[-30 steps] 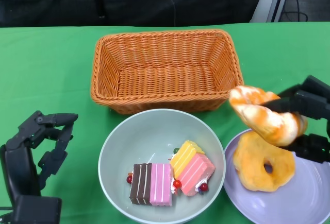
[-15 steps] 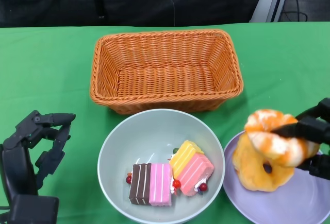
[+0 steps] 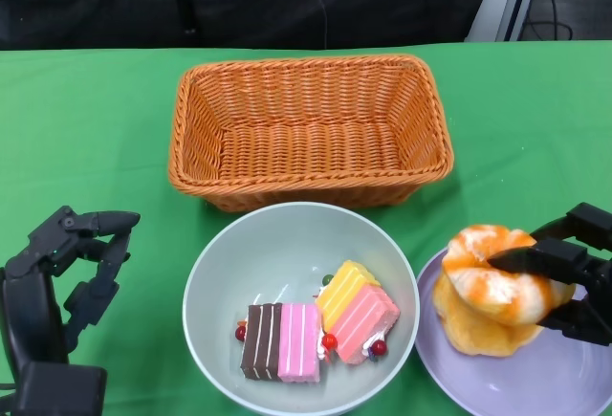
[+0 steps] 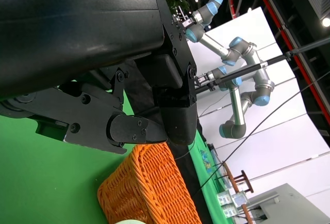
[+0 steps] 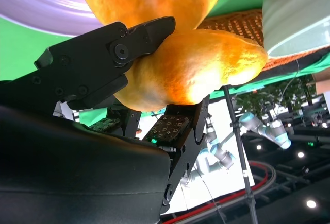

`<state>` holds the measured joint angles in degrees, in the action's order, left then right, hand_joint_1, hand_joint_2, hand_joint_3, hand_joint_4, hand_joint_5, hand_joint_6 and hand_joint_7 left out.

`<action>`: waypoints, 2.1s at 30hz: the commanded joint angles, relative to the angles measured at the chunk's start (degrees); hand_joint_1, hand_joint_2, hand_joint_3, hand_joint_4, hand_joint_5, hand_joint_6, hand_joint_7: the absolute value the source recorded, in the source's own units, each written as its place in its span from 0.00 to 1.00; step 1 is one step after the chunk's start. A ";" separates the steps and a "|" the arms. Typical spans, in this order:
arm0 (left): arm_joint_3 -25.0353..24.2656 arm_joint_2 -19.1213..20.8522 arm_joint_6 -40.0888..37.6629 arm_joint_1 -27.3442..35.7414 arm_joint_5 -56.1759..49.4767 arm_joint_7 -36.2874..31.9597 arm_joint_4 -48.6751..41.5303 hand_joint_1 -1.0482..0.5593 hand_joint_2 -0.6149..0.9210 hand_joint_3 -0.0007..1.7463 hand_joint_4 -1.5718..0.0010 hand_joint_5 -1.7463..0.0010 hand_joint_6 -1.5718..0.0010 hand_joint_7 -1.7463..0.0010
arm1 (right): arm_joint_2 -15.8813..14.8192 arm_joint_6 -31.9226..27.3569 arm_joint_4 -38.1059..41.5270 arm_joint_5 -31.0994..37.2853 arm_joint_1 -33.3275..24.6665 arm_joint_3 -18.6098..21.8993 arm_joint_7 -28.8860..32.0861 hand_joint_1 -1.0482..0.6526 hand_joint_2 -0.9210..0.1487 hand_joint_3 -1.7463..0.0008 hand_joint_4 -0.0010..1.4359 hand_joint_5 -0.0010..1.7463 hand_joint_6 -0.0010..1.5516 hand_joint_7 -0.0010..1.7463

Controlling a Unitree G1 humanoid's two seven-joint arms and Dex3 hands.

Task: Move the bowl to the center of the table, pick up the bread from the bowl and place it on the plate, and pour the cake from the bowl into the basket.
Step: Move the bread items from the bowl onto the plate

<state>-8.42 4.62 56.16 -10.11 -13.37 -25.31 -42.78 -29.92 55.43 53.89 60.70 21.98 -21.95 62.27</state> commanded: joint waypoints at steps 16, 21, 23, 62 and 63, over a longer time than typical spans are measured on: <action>-0.42 1.18 0.11 0.50 0.03 0.28 0.36 0.52 1.00 0.15 0.47 0.25 0.40 0.56 | -3.26 -9.39 -4.47 -8.53 -0.57 -4.72 -20.93 0.49 0.00 0.99 0.77 0.22 0.79 0.02; -0.39 1.36 0.60 0.35 -0.01 0.34 -0.05 0.52 1.00 0.14 0.47 0.26 0.40 0.56 | -3.67 -10.04 -6.09 -10.61 -1.25 -4.85 -24.66 0.50 0.02 1.00 0.80 0.19 0.79 0.01; -0.38 1.34 0.41 0.39 -0.07 0.31 0.02 0.52 1.00 0.14 0.47 0.26 0.40 0.56 | -3.81 -10.19 -6.64 -11.06 -1.50 -4.83 -25.24 0.49 0.05 1.00 0.81 0.20 0.75 0.00; -0.62 1.80 0.51 -0.18 0.28 0.74 -1.13 0.52 1.00 0.15 0.46 0.26 0.40 0.56 | -2.35 5.99 -2.98 -16.18 -1.64 -2.43 -23.61 0.11 0.00 0.88 0.25 0.07 0.42 0.01; -0.63 1.82 0.50 -0.16 0.32 0.78 -1.12 0.52 1.00 0.15 0.46 0.25 0.40 0.55 | -2.16 6.46 -2.83 -16.71 -1.67 -2.28 -23.86 0.11 0.00 0.88 0.25 0.07 0.42 0.01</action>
<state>-8.54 5.03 56.17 -10.12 -13.39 -24.47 -43.84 -31.91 60.93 50.64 44.58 20.03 -25.24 38.17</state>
